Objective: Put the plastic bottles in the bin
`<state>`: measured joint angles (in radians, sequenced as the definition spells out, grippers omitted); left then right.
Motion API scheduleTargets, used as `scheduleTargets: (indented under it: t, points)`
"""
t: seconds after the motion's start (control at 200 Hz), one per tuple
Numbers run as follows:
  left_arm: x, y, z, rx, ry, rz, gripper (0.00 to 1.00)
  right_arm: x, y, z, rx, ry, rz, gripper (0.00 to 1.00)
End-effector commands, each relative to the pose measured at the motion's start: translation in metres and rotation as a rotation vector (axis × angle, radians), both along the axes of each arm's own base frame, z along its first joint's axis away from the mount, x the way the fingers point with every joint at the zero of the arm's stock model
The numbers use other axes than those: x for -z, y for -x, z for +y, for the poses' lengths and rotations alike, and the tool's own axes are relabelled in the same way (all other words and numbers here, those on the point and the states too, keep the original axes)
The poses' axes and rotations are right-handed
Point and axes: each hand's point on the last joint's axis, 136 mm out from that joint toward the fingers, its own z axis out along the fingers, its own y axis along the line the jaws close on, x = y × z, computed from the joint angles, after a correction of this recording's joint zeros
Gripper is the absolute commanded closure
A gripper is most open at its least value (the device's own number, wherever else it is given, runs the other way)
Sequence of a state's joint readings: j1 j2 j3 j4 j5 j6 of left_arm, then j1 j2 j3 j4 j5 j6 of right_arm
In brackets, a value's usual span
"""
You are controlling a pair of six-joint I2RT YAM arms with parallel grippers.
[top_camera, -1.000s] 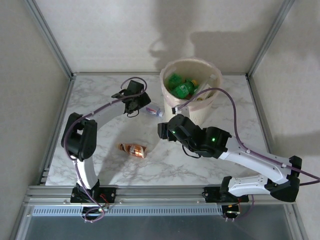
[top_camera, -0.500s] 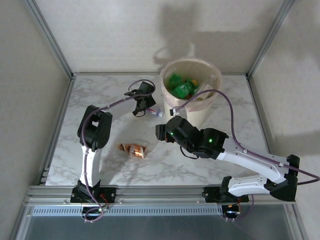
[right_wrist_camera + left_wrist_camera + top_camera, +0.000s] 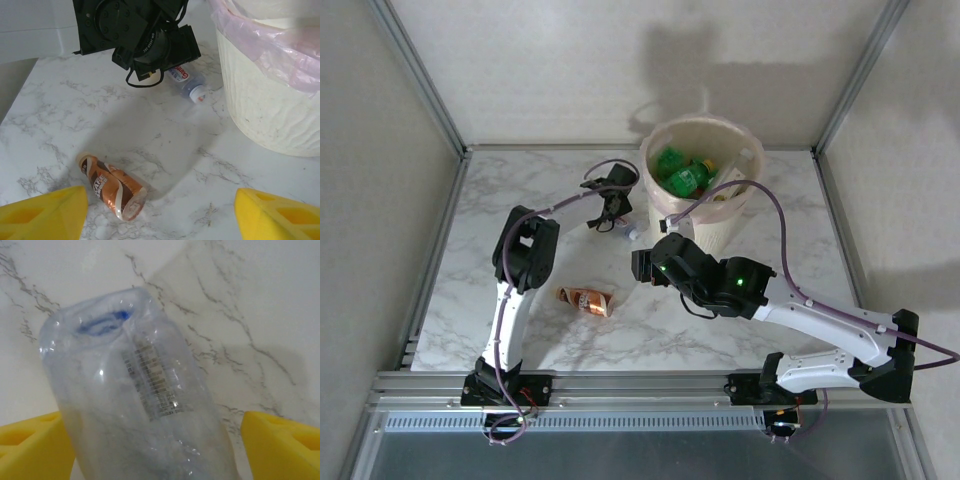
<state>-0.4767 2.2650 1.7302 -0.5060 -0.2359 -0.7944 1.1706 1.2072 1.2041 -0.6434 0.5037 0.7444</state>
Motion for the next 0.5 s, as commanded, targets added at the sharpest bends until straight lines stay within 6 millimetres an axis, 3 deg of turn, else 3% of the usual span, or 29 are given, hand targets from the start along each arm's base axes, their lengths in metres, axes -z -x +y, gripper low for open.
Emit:
scheduleTargets:
  t: [0.0,0.295,0.496]
  points:
    - [0.006,0.005,0.005,0.022,-0.071,0.033,0.22,0.000,0.002,-0.002,0.010,0.005,-0.012,0.23]
    - [-0.012,0.006,0.009,0.014,-0.062,-0.012,0.35,-0.005,0.001,-0.010,0.036,-0.007,-0.023,0.23]
    - [-0.015,0.009,0.011,0.014,-0.028,-0.016,0.42,-0.013,0.002,-0.016,0.053,-0.024,-0.036,0.23]
